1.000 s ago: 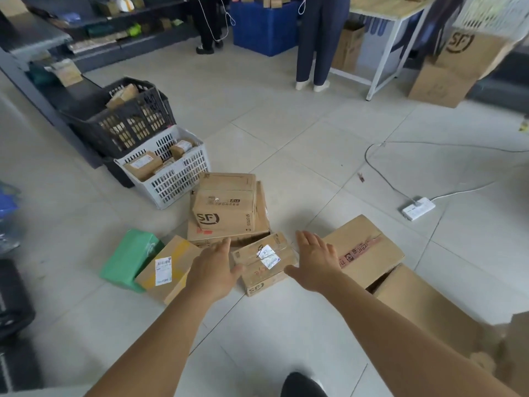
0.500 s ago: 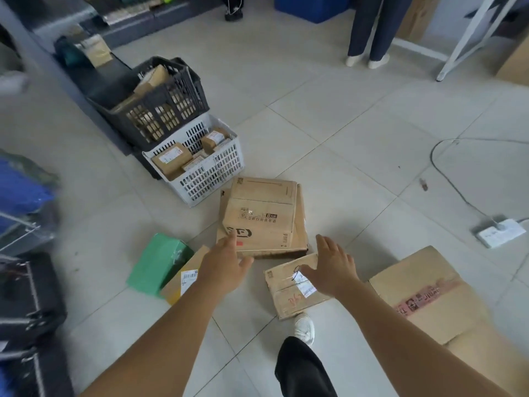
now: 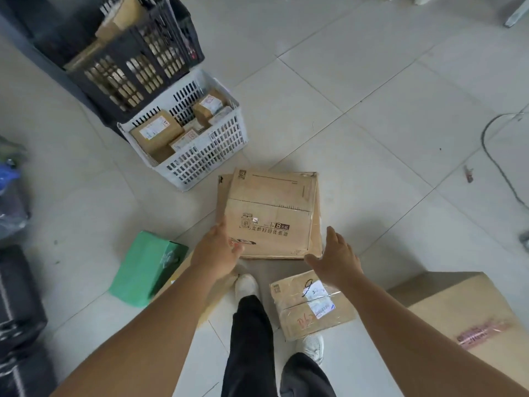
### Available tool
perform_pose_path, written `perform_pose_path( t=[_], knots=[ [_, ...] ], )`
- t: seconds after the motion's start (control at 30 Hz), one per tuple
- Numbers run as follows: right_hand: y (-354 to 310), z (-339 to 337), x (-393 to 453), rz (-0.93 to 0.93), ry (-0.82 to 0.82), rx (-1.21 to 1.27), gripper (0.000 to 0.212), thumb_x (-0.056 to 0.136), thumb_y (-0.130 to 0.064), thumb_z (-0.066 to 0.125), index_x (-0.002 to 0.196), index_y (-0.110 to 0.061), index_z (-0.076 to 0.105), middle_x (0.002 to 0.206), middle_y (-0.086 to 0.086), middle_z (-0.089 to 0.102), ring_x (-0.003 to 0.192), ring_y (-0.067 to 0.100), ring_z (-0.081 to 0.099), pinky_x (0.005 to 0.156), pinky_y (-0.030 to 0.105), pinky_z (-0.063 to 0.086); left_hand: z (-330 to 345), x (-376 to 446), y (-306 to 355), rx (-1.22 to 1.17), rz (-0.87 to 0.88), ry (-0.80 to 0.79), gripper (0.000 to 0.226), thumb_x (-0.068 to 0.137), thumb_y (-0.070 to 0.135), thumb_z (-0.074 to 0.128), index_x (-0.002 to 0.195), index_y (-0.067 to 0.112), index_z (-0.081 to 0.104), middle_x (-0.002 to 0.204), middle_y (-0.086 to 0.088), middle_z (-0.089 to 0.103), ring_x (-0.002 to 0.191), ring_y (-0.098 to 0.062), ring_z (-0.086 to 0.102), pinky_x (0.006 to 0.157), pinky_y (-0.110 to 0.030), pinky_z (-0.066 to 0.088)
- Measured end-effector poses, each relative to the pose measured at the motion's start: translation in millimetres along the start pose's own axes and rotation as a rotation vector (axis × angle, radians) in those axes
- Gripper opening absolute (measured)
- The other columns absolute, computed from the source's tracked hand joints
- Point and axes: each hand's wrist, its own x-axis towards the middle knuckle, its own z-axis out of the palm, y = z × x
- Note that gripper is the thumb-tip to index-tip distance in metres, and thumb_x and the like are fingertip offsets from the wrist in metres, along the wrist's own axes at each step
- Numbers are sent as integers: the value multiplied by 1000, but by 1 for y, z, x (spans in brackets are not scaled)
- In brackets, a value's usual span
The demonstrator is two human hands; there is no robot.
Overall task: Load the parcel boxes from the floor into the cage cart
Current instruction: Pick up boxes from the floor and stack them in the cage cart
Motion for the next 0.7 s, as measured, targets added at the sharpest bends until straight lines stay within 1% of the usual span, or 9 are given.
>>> perform_pose_path(
  t=[0.13,0.2,0.33,0.4,0.5,0.57,0.63,0.7],
  knots=[
    [-9,18,56,92,-27,45,93,90,-45,60,156,-15,2,158,5,25,142,29,30,112,45,31,13,75,-16,-6,-45,-81,84,91,45,56,154,25,5,154,-8,32,136,-28,39,108,-49,40],
    [-15,30,84,147,-37,77,95,88,-42,62,156,-16,1,157,6,27,141,30,32,112,48,32,22,109,-23,-5,-53,-112,85,91,46,56,154,24,3,153,-9,32,134,-29,42,107,-48,41],
    [-19,57,132,233,-62,132,95,86,-37,66,155,-13,6,149,10,36,135,34,37,110,52,35,38,163,-36,3,-70,-159,91,91,46,58,155,17,0,155,-9,28,137,-29,39,107,-45,37],
    [-16,71,152,268,-73,152,97,85,-38,68,154,-14,5,149,11,37,135,35,38,109,52,37,47,186,-44,-21,-84,-175,92,88,45,63,154,16,6,150,-9,33,133,-29,43,106,-45,41],
    [-8,90,179,323,-89,188,100,86,-39,68,155,-15,1,152,9,34,136,34,37,108,48,37,66,219,-57,-84,-147,-189,90,80,43,71,147,18,17,145,-8,41,127,-29,48,102,-49,45],
    [1,102,196,343,-104,217,102,87,-37,68,155,-15,-3,153,9,32,136,34,37,109,48,37,78,234,-60,-121,-202,-205,88,79,38,75,144,15,21,143,-8,43,126,-29,49,102,-45,44],
    [10,112,210,340,-106,255,103,86,-34,70,155,-18,-4,151,8,34,132,33,42,105,47,43,87,242,-57,-157,-249,-178,95,75,34,79,146,14,19,145,-8,40,129,-30,45,105,-44,41],
    [13,117,220,330,-97,301,106,85,-33,71,155,-21,-8,151,7,32,126,32,47,98,46,49,93,247,-56,-191,-281,-102,106,71,27,84,149,14,14,147,-9,34,131,-30,43,108,-47,39]
  ],
)
